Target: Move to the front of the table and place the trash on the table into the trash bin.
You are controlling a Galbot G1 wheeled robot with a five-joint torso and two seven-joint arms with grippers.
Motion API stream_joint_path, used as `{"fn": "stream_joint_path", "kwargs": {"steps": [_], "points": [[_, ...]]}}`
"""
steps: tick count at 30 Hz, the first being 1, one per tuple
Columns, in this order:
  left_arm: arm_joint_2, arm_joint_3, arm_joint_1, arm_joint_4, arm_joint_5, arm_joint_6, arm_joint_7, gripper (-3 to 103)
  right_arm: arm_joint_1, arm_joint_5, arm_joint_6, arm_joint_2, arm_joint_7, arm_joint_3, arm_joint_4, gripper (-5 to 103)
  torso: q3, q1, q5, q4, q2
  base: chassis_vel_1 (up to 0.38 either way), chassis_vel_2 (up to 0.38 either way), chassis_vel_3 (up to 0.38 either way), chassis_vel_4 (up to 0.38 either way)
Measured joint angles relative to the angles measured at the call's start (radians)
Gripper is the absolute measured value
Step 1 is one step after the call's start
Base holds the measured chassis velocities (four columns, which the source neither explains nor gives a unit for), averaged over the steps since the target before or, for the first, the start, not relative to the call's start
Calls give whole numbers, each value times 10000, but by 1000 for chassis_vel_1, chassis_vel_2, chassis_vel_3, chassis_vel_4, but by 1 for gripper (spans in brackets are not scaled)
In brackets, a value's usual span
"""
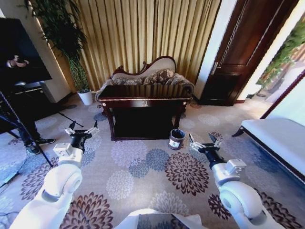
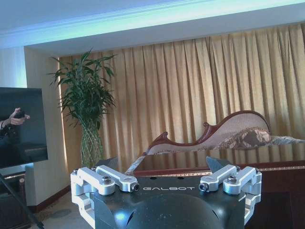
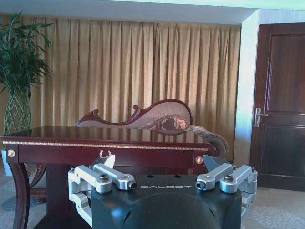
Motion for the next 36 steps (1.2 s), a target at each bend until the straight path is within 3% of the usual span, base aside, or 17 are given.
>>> {"fn": "stream_joint_path", "kwargs": {"steps": [36], "points": [[19,-122,17,-45,27,-76,15,100,-124,-285,1,124,-4,82,14,100,3,7,2,0,-3,1,1,-2,-2]]}}
